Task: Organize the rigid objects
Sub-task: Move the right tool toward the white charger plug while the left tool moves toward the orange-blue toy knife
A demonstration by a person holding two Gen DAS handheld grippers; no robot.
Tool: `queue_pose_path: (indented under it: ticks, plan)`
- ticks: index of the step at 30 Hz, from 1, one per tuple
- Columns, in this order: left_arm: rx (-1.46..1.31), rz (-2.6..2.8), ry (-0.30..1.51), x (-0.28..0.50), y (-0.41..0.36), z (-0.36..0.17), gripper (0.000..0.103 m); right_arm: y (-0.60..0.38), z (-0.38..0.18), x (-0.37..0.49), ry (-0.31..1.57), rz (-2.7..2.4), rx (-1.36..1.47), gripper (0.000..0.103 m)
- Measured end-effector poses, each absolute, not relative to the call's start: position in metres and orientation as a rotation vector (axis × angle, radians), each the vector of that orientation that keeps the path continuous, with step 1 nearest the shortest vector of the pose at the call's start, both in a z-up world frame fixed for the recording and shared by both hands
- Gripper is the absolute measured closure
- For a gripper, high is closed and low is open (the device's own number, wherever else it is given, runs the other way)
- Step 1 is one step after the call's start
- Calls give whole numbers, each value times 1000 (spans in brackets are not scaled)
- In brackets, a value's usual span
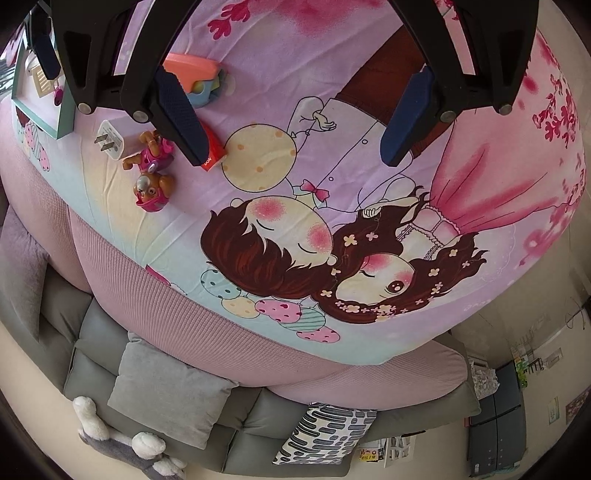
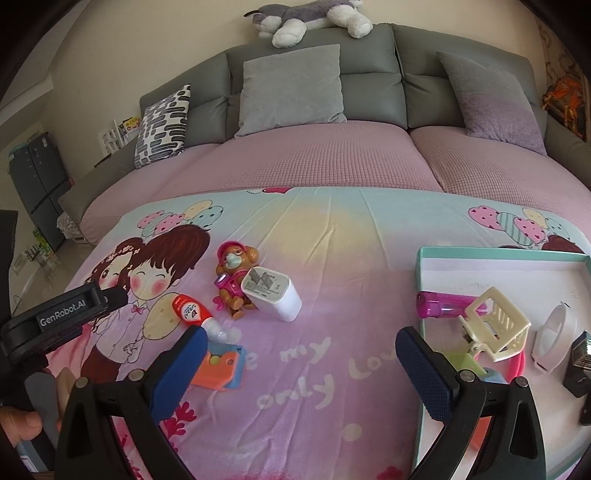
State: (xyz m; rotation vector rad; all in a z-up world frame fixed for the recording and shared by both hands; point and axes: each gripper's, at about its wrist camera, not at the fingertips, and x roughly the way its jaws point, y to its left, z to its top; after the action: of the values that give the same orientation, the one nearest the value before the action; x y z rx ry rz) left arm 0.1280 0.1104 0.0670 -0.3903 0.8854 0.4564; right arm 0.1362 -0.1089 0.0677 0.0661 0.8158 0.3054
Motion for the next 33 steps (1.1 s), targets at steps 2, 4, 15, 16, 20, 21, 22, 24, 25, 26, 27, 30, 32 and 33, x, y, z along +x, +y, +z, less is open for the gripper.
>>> queue_pose_path:
  ticks: [2,4,15,16,20,21,22,24,25,26,27,30,32,33]
  plan:
    - [-388,443,898,128,109,64,9,-105,66,136,818,308,53,0]
    - [-391,428,907,129,109,62,9,-105,65,136,820,296,48,0]
    - [-445,294,974,132,97,40,9,-117,59,144,836,253,92,0]
    - [-446,289,979,132,97,38,9,-117,60,143,832,246,89,0]
    - [-446,254,992,135,93,35,9,-121,61,143,830,231,86,0]
    - [-445,248,996,135,92,34,9,-123,61,143,830,229,86,0]
    - [-443,241,1001,136,90,33,9,-124,62,143,830,227,87,0]
    - [-437,226,1013,139,87,31,9,-128,62,143,830,218,89,0]
    - [-432,215,1018,140,84,30,9,-131,63,144,831,210,89,0]
    - [-426,206,1024,142,82,30,9,-134,64,144,832,201,92,0]
    - [-421,194,1028,143,80,29,9,-136,65,145,830,197,97,0]
    - [-403,153,1050,146,72,26,9,-147,68,148,828,174,121,0]
    - [-392,135,1072,148,67,23,9,-155,70,148,819,152,142,0]
    - [-386,126,1078,149,65,22,9,-158,72,148,813,144,152,0]
